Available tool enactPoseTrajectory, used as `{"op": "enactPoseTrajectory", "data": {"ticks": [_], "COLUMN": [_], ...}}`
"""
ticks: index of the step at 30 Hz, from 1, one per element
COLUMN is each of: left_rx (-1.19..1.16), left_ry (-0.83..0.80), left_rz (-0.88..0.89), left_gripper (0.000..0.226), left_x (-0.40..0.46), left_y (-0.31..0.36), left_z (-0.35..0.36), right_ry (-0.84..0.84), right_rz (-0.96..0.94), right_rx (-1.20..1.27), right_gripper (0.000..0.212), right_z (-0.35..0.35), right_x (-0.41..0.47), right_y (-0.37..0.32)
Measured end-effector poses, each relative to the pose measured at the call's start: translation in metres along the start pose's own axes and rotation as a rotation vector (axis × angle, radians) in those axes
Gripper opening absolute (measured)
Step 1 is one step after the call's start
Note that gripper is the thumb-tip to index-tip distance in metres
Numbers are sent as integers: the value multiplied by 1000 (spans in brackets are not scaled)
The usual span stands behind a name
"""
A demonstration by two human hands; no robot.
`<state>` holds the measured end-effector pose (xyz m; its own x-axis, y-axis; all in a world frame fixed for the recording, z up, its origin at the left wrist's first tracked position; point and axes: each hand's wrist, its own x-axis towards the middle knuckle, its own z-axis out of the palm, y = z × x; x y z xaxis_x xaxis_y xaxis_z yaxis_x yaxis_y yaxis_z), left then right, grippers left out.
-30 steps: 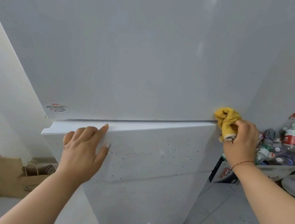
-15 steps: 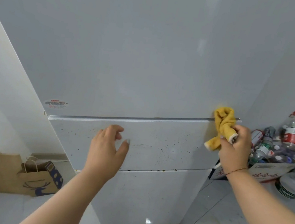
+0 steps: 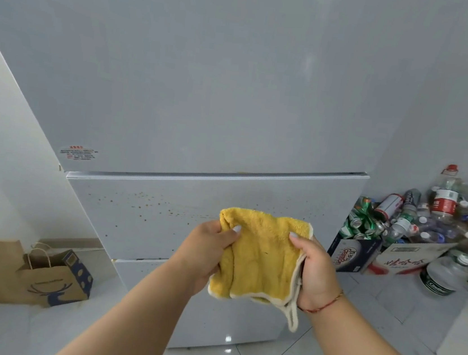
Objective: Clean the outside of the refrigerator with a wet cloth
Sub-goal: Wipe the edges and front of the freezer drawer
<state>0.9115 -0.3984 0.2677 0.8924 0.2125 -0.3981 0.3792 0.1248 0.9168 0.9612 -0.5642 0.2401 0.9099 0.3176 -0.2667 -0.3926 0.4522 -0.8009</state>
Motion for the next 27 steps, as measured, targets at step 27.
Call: {"op": "enactPoseTrajectory", "data": {"ticks": [27], "left_rx": [-79], "left_ry": [316], "left_rz": [218], "left_gripper": [24], "left_x": [35], "left_y": [-1], "left_z": [23], "right_ry": [623], "right_rz": [-421], "right_rx": [-244], "right_gripper": [51], "right_z": [-20], "right_x": [87], "right_y": [-61]}}
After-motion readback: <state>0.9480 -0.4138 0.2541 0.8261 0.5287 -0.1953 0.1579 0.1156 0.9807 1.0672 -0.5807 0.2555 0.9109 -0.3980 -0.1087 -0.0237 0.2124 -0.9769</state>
